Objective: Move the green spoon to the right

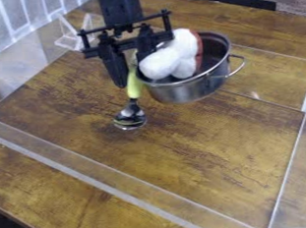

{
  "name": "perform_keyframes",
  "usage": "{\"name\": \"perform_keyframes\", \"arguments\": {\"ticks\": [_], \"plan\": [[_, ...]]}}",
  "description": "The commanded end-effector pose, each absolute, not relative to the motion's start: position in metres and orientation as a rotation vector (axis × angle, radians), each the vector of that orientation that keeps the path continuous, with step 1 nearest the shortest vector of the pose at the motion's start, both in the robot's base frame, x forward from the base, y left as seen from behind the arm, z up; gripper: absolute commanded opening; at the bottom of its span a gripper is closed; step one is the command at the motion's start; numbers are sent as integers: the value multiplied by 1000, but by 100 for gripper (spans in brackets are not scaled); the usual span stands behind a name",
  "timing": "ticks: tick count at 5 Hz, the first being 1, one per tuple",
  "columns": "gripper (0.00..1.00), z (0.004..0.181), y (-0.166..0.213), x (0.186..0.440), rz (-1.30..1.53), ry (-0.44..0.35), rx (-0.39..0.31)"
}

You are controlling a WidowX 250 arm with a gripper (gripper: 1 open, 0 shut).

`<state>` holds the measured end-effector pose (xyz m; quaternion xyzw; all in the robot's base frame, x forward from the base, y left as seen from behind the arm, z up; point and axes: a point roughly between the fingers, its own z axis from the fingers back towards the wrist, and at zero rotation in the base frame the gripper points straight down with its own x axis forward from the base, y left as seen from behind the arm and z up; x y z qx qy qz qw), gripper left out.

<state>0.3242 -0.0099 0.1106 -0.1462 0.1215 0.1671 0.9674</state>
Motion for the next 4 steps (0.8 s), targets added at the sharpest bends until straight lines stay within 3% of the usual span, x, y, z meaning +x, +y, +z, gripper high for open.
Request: {"name": "perform_keyframes", "arguments": {"ticks": [1,4], "plan": [[0,134,3,336,386,160,-325],[0,136,15,328,553,158,-376]]}}
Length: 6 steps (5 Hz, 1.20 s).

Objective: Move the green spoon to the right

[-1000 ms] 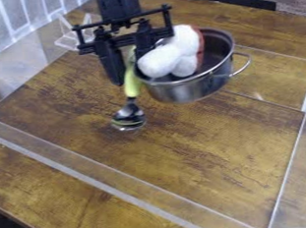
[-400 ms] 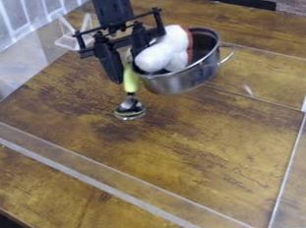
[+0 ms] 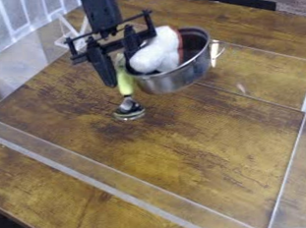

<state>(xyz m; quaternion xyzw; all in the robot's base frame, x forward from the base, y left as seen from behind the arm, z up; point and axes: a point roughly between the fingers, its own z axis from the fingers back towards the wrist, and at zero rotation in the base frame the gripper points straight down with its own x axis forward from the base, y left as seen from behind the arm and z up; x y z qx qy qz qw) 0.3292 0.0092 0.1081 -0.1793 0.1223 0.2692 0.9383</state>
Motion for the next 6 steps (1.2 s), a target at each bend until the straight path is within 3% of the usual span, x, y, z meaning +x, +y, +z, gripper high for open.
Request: {"name": "perform_keyframes", "arguments": {"ticks": [1,3,5,6], "plan": [[0,138,14,324,605,154,-386],[0,139,-4,317,628,151,-387],[0,127,-8,330,749,129,-400],[0,136,-8,326,767,125,-403]]}}
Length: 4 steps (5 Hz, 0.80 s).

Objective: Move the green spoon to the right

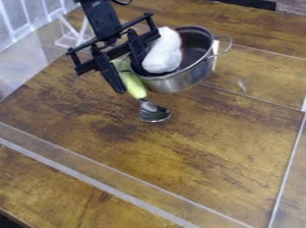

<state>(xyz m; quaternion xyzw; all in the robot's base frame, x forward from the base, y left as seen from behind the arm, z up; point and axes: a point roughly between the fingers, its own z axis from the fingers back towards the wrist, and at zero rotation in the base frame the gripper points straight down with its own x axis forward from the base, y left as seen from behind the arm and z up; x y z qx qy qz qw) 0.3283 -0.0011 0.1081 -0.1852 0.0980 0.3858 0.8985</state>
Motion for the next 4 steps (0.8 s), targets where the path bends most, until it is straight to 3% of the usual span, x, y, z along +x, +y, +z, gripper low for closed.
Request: {"name": "perform_keyframes", "arguments": {"ticks": [1,4], "plan": [[0,145,-7,322,787,121,-406],[0,136,-5,344,660,153,-403]]}}
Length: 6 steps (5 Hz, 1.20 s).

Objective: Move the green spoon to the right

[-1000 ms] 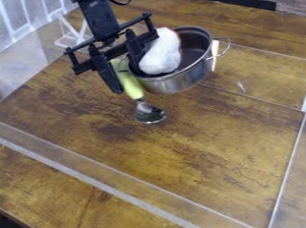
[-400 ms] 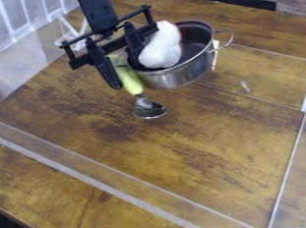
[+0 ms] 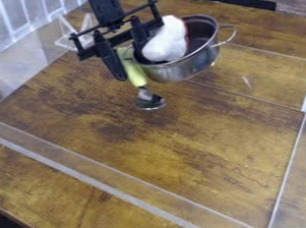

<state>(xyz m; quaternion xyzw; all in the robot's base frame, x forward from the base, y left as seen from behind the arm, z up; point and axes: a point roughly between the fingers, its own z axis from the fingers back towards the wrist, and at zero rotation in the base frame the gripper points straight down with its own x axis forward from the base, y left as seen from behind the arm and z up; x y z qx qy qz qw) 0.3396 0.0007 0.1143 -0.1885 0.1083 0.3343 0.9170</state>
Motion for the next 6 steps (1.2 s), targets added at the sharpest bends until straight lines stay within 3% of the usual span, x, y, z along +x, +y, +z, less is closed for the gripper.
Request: {"name": "perform_keyframes", "arguments": {"ticks": [1,3,6], "plan": [[0,133,-5,352,683,153,-410],[0,122,4,364,725,154,-419],[0,118,-61,364,787,142,-452]]}}
